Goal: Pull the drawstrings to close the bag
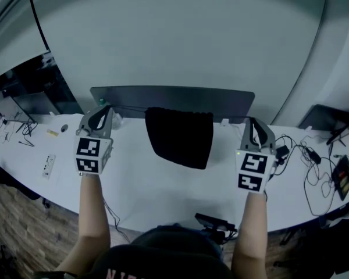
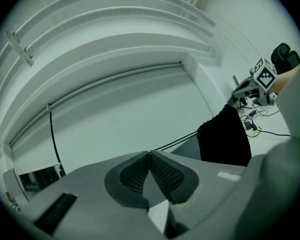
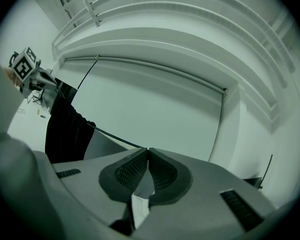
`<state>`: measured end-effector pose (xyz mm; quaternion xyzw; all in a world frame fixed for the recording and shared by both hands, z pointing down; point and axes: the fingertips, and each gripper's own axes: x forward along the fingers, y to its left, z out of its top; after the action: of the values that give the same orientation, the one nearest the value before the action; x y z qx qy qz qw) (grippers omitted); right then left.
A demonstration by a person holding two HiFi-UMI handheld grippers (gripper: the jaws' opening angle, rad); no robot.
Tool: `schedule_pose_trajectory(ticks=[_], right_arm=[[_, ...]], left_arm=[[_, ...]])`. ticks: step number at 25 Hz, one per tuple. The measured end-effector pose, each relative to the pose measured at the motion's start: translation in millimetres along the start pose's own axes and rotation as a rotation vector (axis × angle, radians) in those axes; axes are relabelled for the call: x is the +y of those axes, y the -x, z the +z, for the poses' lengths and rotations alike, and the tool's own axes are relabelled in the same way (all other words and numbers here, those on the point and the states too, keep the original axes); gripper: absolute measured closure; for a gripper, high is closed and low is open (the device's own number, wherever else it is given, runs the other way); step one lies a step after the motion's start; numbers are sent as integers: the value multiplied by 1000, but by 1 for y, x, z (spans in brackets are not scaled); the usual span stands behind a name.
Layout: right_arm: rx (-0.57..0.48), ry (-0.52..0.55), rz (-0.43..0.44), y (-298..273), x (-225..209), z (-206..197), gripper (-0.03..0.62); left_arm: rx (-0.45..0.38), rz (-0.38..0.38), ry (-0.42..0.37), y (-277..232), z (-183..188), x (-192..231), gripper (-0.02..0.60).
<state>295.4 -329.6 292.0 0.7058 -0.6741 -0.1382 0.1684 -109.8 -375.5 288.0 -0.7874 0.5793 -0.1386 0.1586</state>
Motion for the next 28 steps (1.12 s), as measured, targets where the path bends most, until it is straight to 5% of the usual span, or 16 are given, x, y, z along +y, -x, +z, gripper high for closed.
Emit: schedule_pose_trajectory(ticks=[28], right_arm=[[13, 12, -92, -4, -38, 8, 588]], left_arm=[[49, 193, 52, -2, 2, 48, 568]])
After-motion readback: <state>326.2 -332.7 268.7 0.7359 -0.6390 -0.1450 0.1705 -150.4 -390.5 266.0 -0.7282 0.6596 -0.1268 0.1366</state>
